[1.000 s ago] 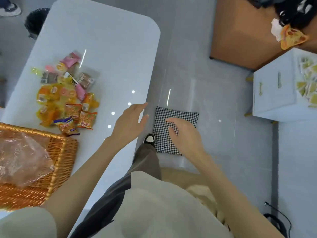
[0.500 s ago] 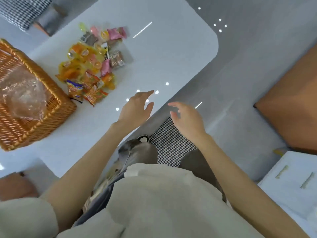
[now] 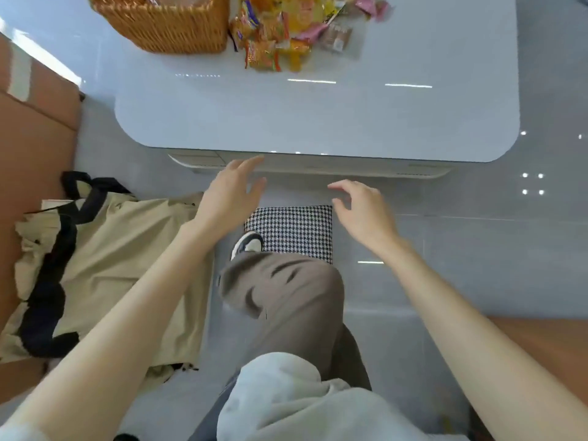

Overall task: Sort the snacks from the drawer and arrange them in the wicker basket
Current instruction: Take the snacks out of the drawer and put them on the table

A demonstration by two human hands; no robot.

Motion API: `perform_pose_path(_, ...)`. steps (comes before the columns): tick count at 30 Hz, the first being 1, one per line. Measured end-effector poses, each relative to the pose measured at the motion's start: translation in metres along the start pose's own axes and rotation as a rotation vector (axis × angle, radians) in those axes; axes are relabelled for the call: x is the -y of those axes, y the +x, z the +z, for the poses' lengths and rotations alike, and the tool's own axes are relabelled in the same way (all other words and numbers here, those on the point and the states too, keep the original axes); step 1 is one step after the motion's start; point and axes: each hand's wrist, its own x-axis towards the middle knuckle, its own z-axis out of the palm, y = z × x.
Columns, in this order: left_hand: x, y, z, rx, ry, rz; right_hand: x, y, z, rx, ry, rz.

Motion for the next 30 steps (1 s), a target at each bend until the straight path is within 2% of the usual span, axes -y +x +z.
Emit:
perform_pose_path(5, 0.026, -0.009, 0.026, -0.009, -0.013, -0.057, -0.015, 0.009, 0.037, 0.023, -0.01, -0.016)
perform_pose_path(11, 0.071, 0.038, 0.069, -0.027, -0.016, -0.003, -0.032, 0.067, 0.098, 0.019, -0.021, 0.001)
perform_pose_path(14, 0.11, 0.071, 0.101, -0.064, -0.006, 0.08, -0.05, 0.113, 0.147, 0.027, -0.089, 0.0)
perform_pose_path(19, 0.17, 0.132, 0.153, -0.215, 0.087, 0.275, -0.092, 0.191, 0.225, 0.004, -0.163, -0.001)
perform_pose_path(25, 0.216, 0.198, 0.207, -0.32, 0.186, 0.426, -0.139, 0.271, 0.285, -0.121, -0.293, -0.015)
perform_pose_path(30, 0.228, 0.227, 0.235, -0.415, 0.246, 0.521, -0.16, 0.295, 0.313, -0.256, -0.388, -0.118)
